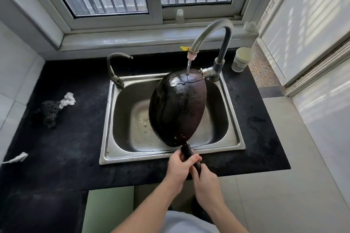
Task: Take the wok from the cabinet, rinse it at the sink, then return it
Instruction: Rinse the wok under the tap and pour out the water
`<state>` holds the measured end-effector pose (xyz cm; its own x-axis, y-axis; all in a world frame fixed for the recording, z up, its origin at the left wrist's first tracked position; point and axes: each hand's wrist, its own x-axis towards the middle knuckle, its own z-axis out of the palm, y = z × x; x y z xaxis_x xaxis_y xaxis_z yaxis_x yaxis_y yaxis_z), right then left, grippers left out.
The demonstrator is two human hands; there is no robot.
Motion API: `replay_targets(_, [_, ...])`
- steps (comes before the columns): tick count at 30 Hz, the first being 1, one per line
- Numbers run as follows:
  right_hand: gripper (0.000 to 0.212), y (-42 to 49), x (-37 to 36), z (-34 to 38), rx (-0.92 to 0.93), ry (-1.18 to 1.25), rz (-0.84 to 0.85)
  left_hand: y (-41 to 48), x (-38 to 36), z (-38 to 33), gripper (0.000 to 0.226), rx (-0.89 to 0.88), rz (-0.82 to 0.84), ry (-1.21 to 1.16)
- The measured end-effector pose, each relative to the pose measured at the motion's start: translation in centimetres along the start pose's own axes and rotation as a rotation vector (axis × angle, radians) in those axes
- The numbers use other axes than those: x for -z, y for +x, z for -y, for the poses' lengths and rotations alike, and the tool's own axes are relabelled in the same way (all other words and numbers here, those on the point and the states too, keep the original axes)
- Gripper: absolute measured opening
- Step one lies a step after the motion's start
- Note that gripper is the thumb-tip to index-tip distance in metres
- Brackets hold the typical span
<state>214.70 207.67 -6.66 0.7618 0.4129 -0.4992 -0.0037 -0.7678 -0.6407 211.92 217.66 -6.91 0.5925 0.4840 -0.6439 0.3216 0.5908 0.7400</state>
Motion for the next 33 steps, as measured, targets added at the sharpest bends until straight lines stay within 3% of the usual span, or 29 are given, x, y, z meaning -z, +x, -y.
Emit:
replay_targets(16, [0.027,3.0,2.7,-1.2,0.072,0.110,0.050,1.4,-2.5,-0.8,0.025,-0.099,-0.047,0.101])
replay_targets(33, [0.020,9.0,7.1,1.6,0.186,0.189,0.185,4.8,-6.4,-5.3,0.022,-0.196,-0.215,0.169])
